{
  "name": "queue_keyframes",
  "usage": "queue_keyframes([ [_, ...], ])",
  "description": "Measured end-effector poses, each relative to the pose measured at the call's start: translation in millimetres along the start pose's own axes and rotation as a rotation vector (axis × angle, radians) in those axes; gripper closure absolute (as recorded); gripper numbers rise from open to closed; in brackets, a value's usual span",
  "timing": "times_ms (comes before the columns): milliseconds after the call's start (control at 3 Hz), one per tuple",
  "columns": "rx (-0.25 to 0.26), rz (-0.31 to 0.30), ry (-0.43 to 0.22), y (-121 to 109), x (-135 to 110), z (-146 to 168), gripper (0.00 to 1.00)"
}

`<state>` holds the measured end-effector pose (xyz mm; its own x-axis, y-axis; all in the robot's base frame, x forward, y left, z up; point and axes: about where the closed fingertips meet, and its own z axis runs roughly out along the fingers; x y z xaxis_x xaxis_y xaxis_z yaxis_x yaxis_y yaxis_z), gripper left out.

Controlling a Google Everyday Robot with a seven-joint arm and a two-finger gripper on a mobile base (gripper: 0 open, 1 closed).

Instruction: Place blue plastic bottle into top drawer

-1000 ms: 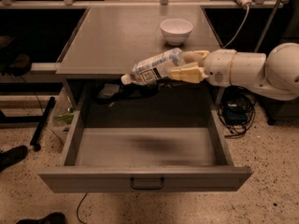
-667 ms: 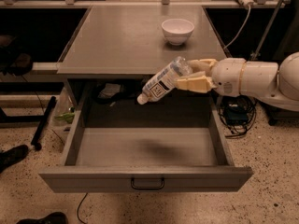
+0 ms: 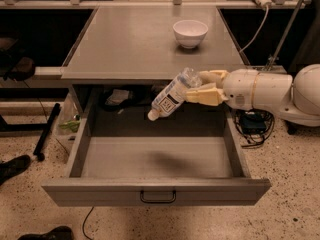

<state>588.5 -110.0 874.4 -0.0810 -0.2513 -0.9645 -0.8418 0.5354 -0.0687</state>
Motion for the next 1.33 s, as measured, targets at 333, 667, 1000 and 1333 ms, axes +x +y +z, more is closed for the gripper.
queue_keyframes([
  [333, -0.009, 0.038, -0.012, 11, 12, 5, 1.0],
  [667, -0.024, 0.108, -0.001, 36, 42, 20, 1.0],
  [1000, -0.041, 0.155, 0.028, 56, 66, 33, 1.0],
  [1333, -0.053, 0.189, 0.075, 73, 90, 47, 1.0],
])
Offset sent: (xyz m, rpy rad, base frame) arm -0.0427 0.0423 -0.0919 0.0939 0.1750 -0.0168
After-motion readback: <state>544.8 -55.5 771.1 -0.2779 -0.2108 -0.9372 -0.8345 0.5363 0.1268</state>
